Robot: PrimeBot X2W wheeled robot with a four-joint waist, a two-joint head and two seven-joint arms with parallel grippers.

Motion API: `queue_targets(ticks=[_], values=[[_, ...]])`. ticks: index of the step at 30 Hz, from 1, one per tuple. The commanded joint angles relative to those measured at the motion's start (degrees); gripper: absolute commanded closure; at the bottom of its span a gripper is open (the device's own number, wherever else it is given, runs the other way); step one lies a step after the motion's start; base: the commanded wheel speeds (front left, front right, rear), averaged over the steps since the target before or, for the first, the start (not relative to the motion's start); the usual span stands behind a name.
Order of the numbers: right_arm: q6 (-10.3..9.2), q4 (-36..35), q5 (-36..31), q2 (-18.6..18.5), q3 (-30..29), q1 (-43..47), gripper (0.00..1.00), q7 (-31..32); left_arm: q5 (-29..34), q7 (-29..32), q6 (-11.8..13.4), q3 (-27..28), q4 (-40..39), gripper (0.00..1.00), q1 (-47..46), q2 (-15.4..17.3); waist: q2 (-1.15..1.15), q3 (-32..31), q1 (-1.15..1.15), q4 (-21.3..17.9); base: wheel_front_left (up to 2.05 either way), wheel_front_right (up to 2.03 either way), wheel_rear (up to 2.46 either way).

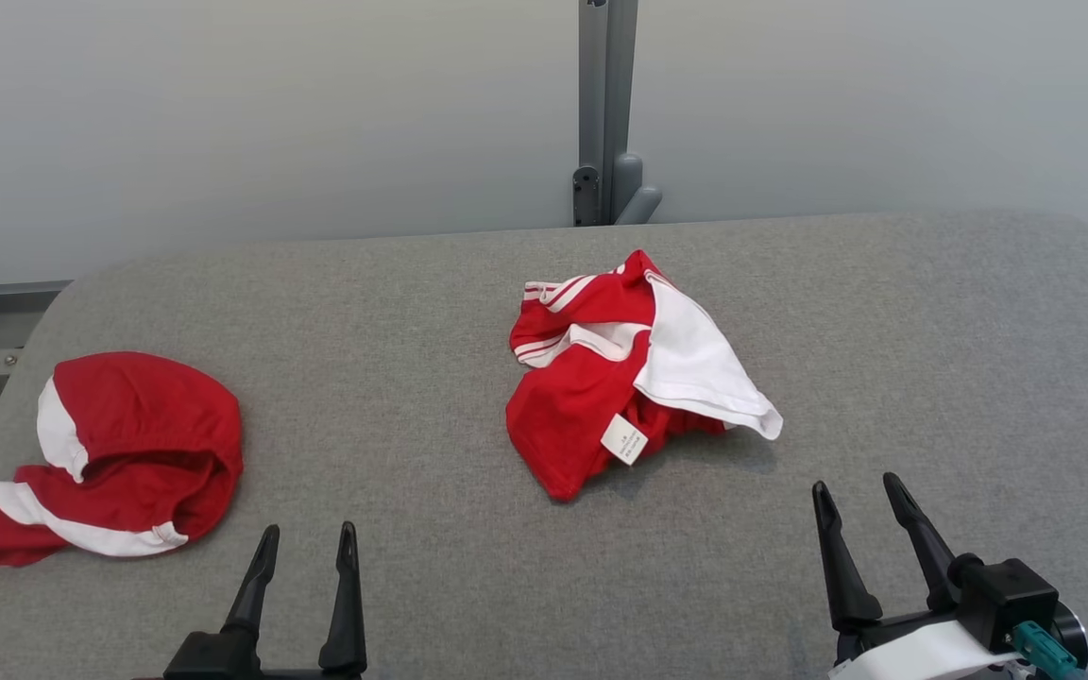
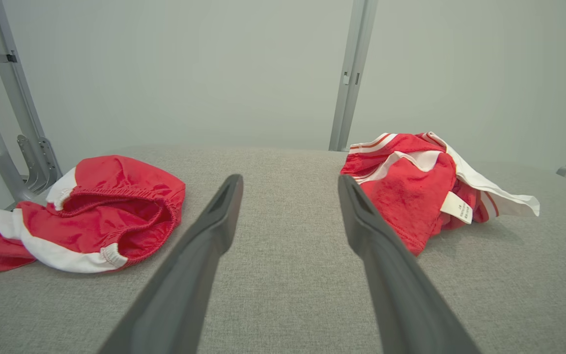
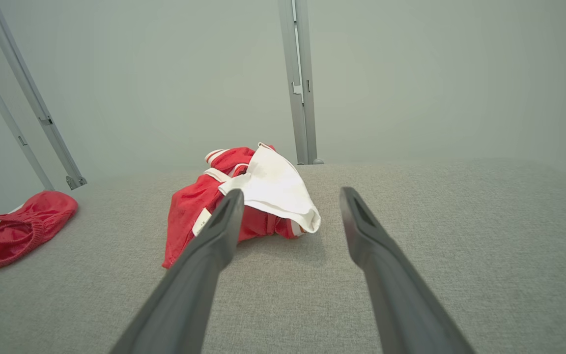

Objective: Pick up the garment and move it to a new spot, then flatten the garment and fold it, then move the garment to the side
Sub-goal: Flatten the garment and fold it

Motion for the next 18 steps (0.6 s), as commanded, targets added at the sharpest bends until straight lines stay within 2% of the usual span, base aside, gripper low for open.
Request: queue_targets(ticks=[1,18], values=[[0.0,0.13,0.11,-0.13,0.06,0.24,0.0,-0.23,0.12,-0.12,0.24,-0.09,0.1,0.0,0.48,0.02,0.0,0.01,0.0,-0.04,0.0,0.0,0.0],[0.0,0.19,0.67,-0.13,0.15,0.41,0.0,-0.23,0.2,-0.13,0.69,-0.58,1.03,0.0,-0.67,0.02,0.0,-0.08,0.0,0.13,0.0,0.0,0.0]])
